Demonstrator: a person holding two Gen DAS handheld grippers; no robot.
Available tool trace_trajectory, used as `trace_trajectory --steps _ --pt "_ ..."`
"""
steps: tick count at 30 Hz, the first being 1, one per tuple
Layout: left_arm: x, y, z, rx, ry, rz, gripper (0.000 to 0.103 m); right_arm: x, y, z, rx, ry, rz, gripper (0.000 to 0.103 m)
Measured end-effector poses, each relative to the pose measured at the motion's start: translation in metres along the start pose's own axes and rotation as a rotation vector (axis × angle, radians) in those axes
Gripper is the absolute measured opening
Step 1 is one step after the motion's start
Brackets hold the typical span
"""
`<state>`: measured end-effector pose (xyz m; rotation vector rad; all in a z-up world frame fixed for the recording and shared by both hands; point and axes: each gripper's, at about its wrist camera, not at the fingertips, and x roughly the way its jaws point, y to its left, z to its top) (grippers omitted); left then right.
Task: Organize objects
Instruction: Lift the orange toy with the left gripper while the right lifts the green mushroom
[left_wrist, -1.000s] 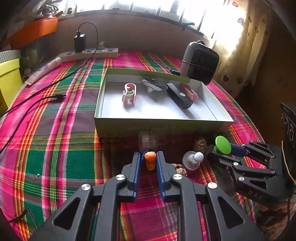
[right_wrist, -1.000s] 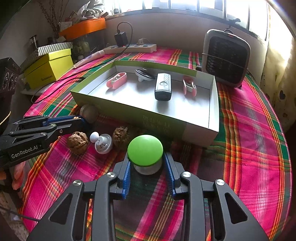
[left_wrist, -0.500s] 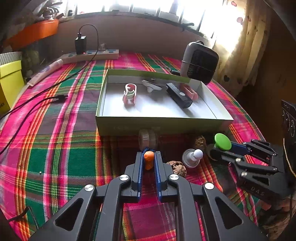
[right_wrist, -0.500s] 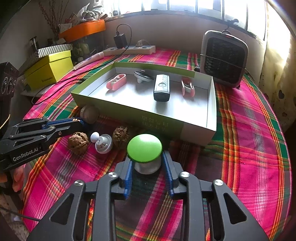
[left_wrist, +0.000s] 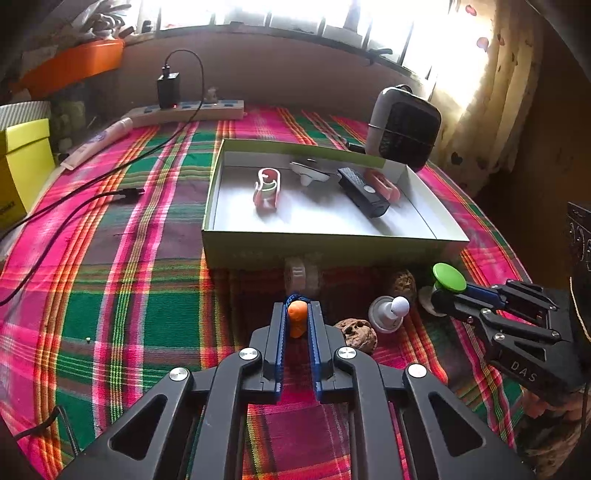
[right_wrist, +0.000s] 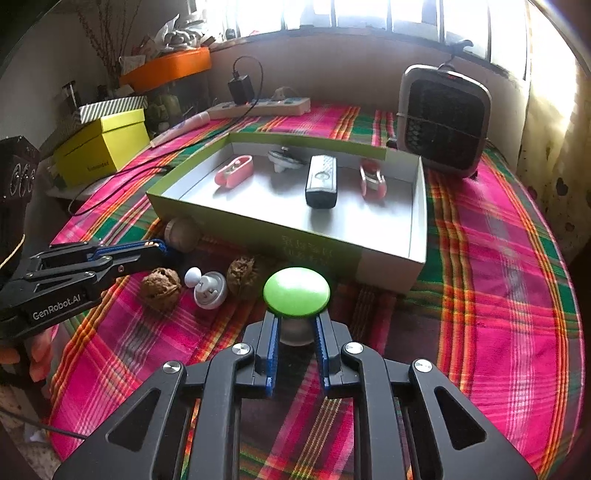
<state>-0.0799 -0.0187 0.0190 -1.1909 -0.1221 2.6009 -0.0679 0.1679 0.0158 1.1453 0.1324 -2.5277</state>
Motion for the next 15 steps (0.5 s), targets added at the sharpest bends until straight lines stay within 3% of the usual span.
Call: trace_trajectory --steps 15 --pt "-0.0084 0.0024 0.0006 -0.007 -0.018 0.002 0.01 -0.0081 0.0006 -0.0016 0.004 -0.037 0.02 0.018"
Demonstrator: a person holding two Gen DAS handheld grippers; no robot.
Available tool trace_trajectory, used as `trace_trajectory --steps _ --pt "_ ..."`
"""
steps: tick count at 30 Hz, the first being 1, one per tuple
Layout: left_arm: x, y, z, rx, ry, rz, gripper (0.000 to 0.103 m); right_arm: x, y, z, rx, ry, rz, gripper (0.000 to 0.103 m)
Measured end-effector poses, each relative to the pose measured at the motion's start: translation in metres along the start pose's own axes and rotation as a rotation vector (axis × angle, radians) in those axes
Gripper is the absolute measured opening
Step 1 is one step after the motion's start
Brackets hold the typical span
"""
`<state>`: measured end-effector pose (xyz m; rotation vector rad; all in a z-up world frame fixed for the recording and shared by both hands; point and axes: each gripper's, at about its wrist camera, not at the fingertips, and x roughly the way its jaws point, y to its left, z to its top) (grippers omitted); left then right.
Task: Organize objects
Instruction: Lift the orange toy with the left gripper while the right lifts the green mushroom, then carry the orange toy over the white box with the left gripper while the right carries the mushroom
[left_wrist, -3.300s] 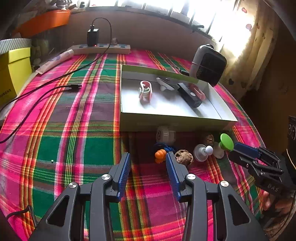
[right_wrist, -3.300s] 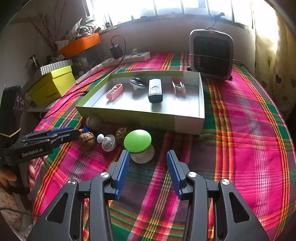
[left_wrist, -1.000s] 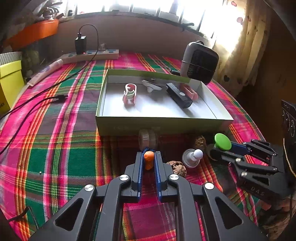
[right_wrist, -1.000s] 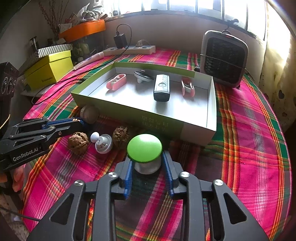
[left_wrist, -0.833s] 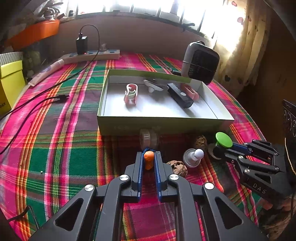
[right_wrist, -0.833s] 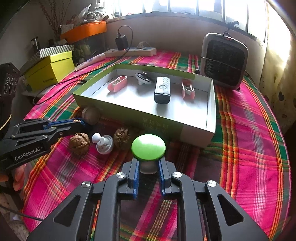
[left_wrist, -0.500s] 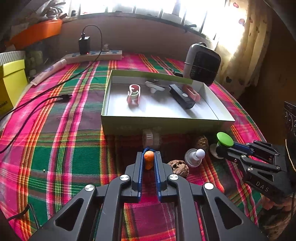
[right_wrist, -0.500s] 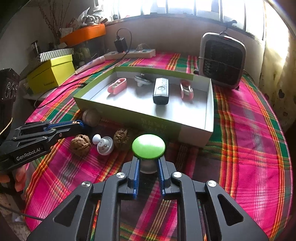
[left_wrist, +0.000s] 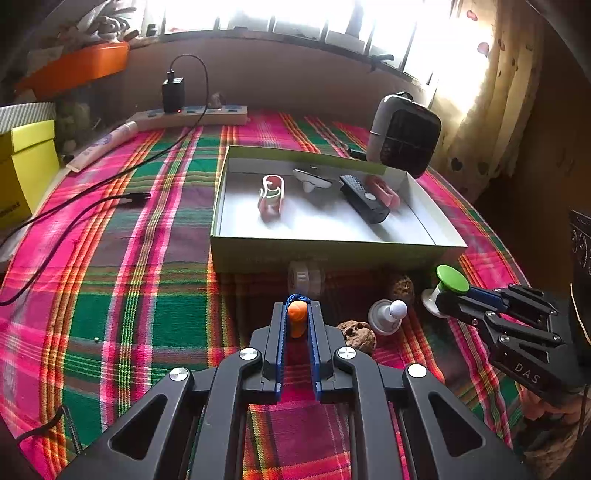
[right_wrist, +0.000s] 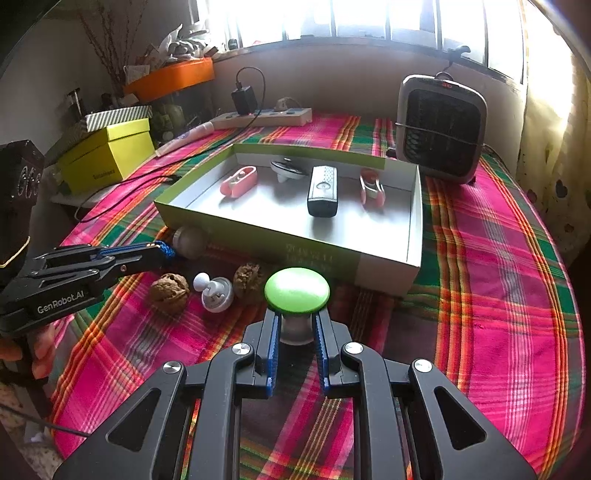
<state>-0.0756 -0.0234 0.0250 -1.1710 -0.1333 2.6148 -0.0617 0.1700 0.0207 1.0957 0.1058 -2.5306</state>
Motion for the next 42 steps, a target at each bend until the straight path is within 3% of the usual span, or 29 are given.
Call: trace_trajectory --steps 25,42 --pt "-0.013 -0.014 0.03 0.035 -0.049 -0.02 0.01 -0.019 -0.003 0.021 0.0 -0.069 -0.001 0.018" --pt "0.023 -0.023 0.071 0.057 -0.035 -0.05 0.01 0.005 -0.026 0.055 0.019 -0.063 -0.035 0.018"
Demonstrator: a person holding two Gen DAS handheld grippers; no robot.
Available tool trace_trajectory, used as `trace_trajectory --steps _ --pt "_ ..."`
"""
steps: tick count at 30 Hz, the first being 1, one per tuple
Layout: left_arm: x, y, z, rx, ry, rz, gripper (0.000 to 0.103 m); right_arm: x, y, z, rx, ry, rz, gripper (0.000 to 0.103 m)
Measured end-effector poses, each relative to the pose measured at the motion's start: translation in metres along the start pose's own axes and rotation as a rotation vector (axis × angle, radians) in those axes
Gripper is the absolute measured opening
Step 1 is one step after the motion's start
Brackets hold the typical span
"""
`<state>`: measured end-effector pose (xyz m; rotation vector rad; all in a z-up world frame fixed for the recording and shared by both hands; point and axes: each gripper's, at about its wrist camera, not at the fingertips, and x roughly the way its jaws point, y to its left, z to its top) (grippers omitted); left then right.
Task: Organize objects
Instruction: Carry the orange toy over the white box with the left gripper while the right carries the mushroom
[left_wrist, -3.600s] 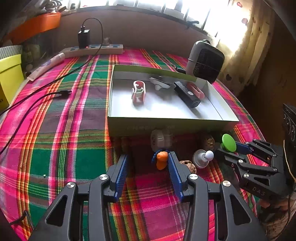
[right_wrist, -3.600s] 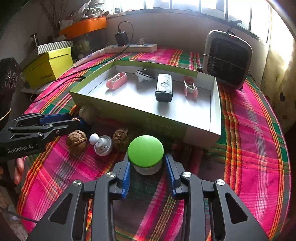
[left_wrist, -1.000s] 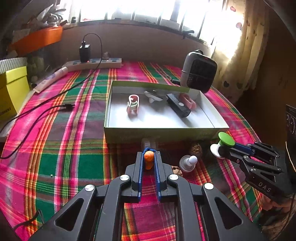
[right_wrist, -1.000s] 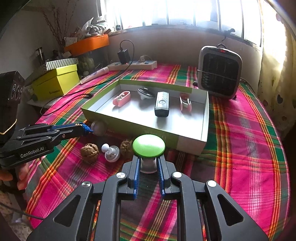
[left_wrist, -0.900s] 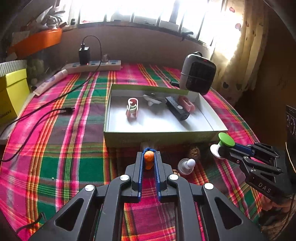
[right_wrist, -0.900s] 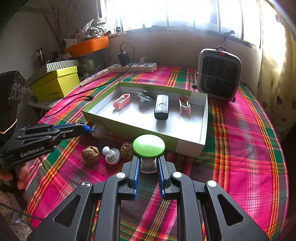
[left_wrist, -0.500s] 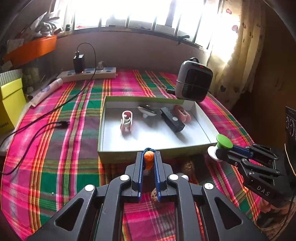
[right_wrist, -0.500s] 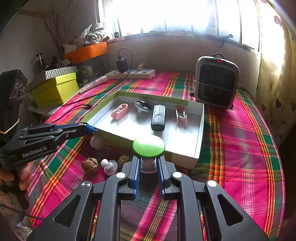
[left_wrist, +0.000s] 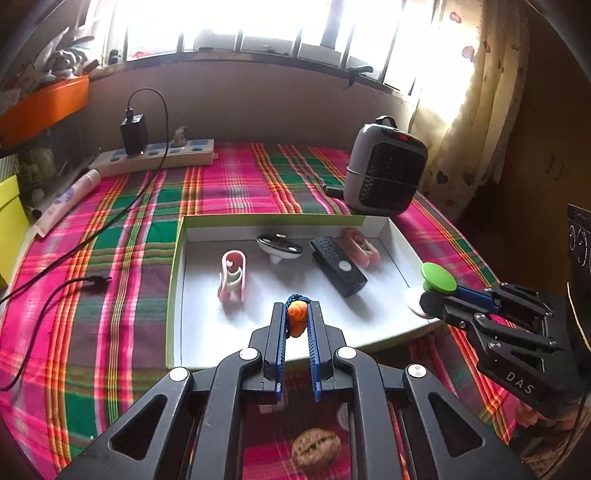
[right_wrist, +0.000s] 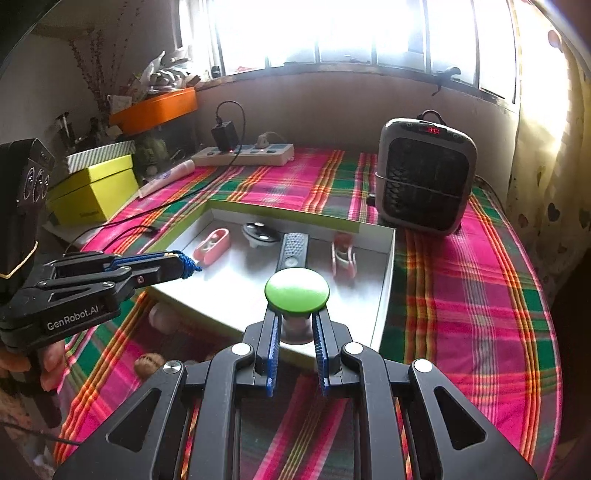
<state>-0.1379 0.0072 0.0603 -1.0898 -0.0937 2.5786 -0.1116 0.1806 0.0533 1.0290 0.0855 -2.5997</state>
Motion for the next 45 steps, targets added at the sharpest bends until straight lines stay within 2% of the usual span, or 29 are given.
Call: trace_trajectory --steps 14,29,45 --pt "0.038 0.0 0.021 0.022 0.042 0.004 0.01 0.039 -0.021 0.016 0.033 0.053 -0.031 0.018" --pt "0.068 0.001 0.029 0.041 0.088 0.021 0.01 0.064 -0.029 0.017 0.029 0.108 -0.029 0.018" --pt "0.084 -0.001 0.032 0.059 0.104 0.036 0.01 0.071 -0.028 0.019 -0.018 0.094 -0.071 0.018"
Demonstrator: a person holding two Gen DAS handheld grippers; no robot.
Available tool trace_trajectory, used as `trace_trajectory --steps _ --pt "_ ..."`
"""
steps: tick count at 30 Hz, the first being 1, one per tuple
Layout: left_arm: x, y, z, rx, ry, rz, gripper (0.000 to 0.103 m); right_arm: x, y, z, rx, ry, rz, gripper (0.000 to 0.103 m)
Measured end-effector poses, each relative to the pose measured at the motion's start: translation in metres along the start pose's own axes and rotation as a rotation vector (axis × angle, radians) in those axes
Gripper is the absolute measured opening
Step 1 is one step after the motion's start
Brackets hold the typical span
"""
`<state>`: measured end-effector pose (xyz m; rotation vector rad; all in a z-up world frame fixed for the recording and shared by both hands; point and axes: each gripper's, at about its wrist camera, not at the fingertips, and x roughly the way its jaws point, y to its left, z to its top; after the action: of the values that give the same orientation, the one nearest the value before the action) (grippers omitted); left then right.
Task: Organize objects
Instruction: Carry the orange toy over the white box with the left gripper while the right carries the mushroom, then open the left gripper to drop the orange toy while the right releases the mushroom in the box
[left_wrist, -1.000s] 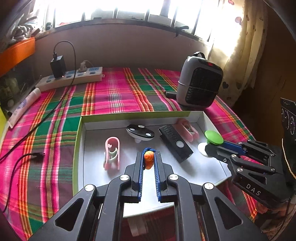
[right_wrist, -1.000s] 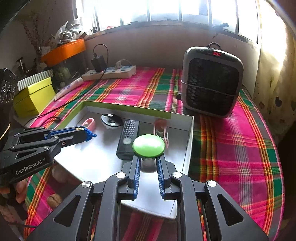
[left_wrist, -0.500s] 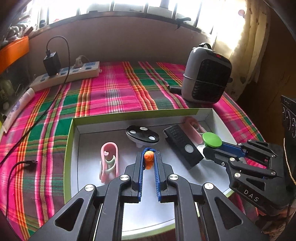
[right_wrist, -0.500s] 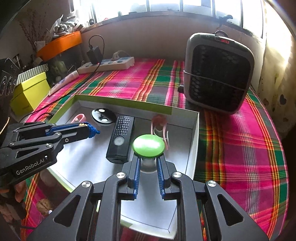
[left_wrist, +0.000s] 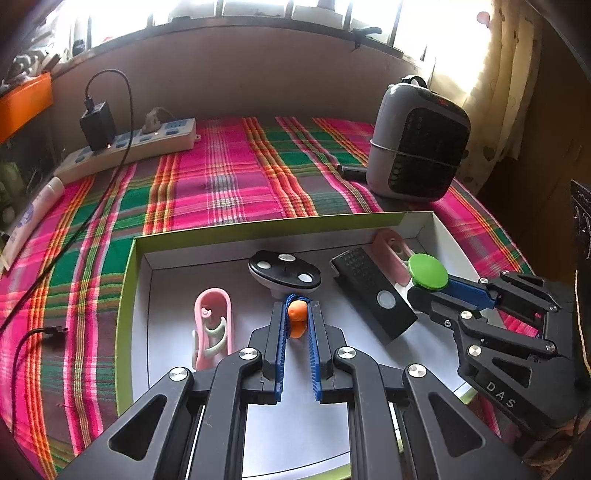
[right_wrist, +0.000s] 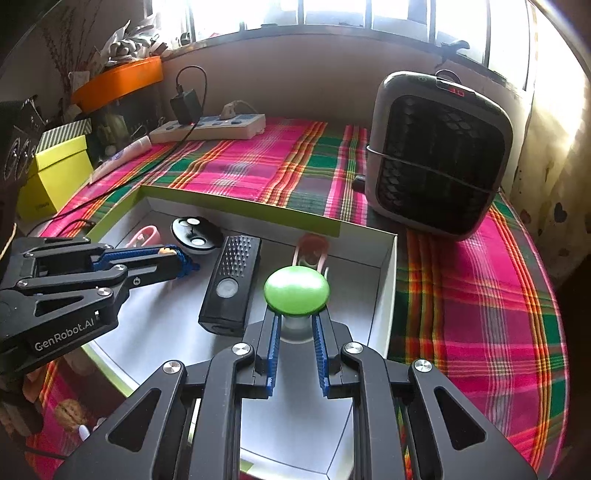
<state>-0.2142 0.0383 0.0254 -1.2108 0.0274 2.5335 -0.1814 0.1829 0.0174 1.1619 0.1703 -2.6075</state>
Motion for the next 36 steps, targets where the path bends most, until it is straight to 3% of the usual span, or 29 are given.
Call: trace_trajectory --steps 8,20,28,36 --pt "0.002 -0.001 0.0 -0.001 0.008 -0.007 0.012 0.0 -0.001 -0.001 0.004 0.002 -0.002 0.018" --pt "0.004 0.002 -0.002 -0.021 0.029 -0.003 0.024 -0.001 0.0 -0.001 0.008 0.004 -0.004 0.018" --pt "0.0 0.004 -0.004 -0.021 0.025 -0.017 0.034 -0.006 0.004 -0.001 -0.003 -0.007 -0.005 0.037" --pt "-0.01 0.004 -0.007 -0.028 0.014 -0.021 0.035 -0.012 0.004 -0.001 0.007 -0.019 -0.017 0.037"
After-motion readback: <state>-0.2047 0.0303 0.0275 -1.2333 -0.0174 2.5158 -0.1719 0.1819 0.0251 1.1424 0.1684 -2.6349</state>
